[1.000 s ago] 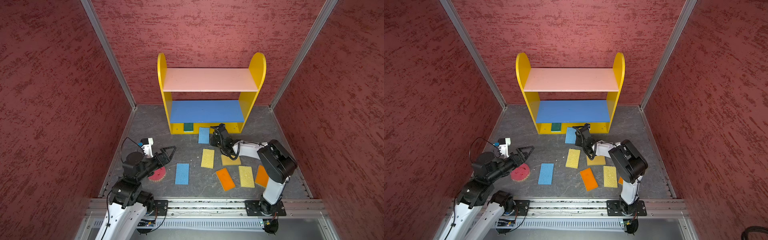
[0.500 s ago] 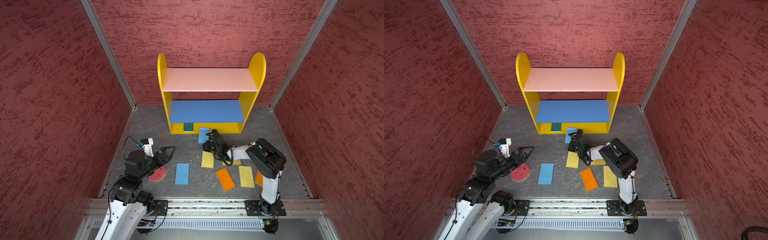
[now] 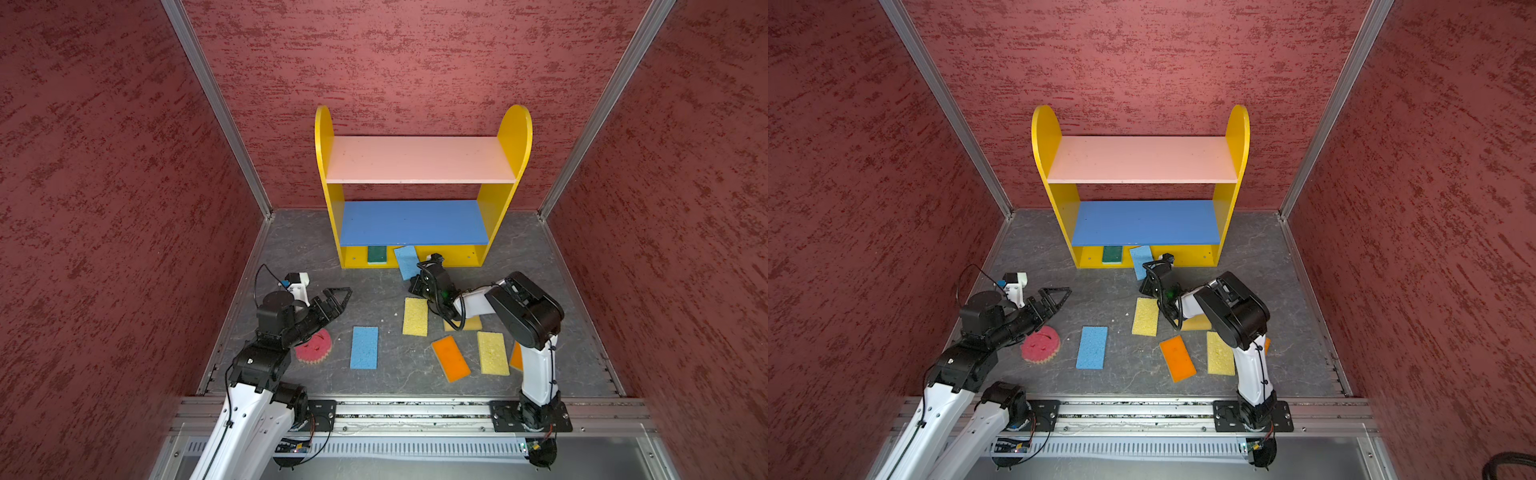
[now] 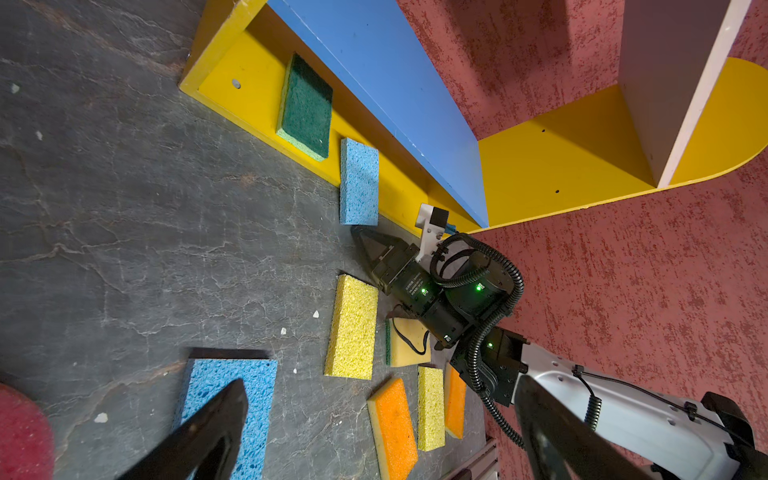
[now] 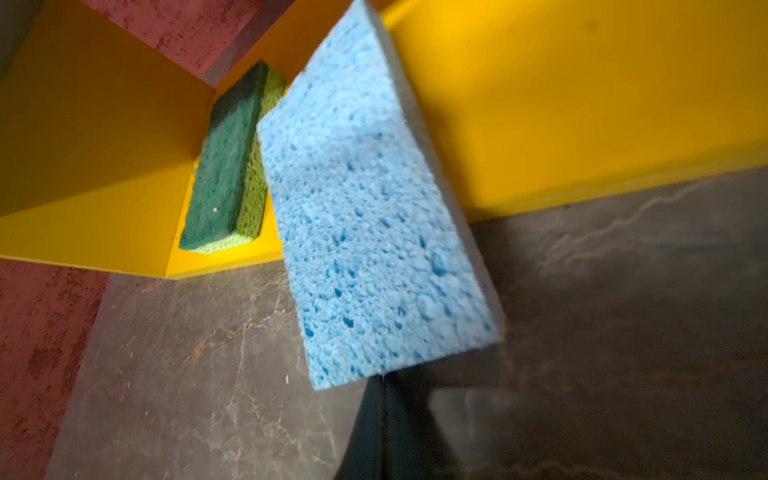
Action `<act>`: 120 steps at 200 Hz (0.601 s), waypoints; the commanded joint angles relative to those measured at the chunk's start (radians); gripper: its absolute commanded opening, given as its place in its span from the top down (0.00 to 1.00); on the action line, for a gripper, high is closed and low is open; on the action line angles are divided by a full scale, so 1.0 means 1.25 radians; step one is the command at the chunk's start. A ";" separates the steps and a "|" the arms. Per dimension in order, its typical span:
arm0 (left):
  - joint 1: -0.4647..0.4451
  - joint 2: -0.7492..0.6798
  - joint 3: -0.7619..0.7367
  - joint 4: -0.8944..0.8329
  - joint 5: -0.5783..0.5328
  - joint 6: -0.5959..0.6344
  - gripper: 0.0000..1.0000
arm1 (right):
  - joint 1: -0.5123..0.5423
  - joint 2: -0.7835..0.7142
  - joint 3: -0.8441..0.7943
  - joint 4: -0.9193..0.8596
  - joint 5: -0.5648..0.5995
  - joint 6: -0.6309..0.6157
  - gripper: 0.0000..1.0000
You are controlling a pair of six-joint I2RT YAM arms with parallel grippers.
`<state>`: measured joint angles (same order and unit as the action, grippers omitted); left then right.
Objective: Place and organize the cleaning sponges onto the shelf
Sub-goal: 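Lower the blue sponge upright beside the green sponge against the shelf front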
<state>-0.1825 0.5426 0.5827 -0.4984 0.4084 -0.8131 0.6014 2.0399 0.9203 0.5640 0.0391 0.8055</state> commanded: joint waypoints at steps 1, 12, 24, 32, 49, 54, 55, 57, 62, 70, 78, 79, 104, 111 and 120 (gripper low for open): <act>0.011 -0.002 -0.013 0.034 0.026 0.006 0.00 | -0.012 0.037 0.021 0.052 0.034 0.021 1.00; 0.015 -0.005 -0.018 0.035 0.029 0.003 0.00 | -0.012 0.047 0.025 0.069 0.024 0.026 1.00; 0.018 -0.008 -0.019 0.033 0.030 0.002 0.00 | -0.012 0.056 0.031 0.086 0.007 0.034 1.00; 0.020 -0.009 -0.017 0.031 0.030 0.002 0.00 | -0.012 0.061 0.031 0.096 -0.005 0.040 1.00; 0.023 -0.010 -0.019 0.030 0.032 0.003 0.00 | -0.005 0.062 0.025 0.103 -0.021 0.050 1.00; 0.023 -0.009 -0.018 0.031 0.032 0.001 0.00 | -0.002 0.061 0.022 0.105 -0.023 0.052 1.00; 0.024 -0.009 -0.019 0.031 0.032 0.002 0.00 | 0.000 0.061 0.020 0.106 -0.023 0.052 1.00; 0.024 -0.009 -0.018 0.032 0.033 0.002 0.00 | 0.002 0.060 0.018 0.107 -0.024 0.054 1.00; 0.025 -0.008 -0.020 0.033 0.033 0.001 0.00 | 0.006 0.055 0.009 0.111 -0.024 0.056 1.00; 0.026 -0.008 -0.021 0.036 0.033 -0.002 0.00 | 0.013 0.047 -0.005 0.119 -0.022 0.058 1.00; 0.026 -0.007 -0.023 0.040 0.035 -0.004 0.00 | 0.017 0.037 -0.021 0.124 -0.017 0.060 1.00; 0.026 -0.007 -0.023 0.040 0.035 -0.004 0.00 | 0.018 0.036 -0.023 0.124 -0.016 0.060 1.00; 0.026 -0.006 -0.023 0.040 0.038 -0.007 0.00 | 0.019 -0.016 -0.084 0.135 0.006 0.061 1.00; 0.027 -0.006 -0.023 0.039 0.039 -0.006 0.00 | 0.019 -0.036 -0.096 0.132 0.015 0.056 1.00; 0.026 -0.006 -0.022 0.037 0.040 -0.005 0.00 | 0.019 -0.061 -0.112 0.126 0.032 0.045 1.00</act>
<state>-0.1570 0.5404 0.5606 -0.4706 0.4454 -0.8181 0.6209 2.0449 0.8330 0.7269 0.0307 0.8597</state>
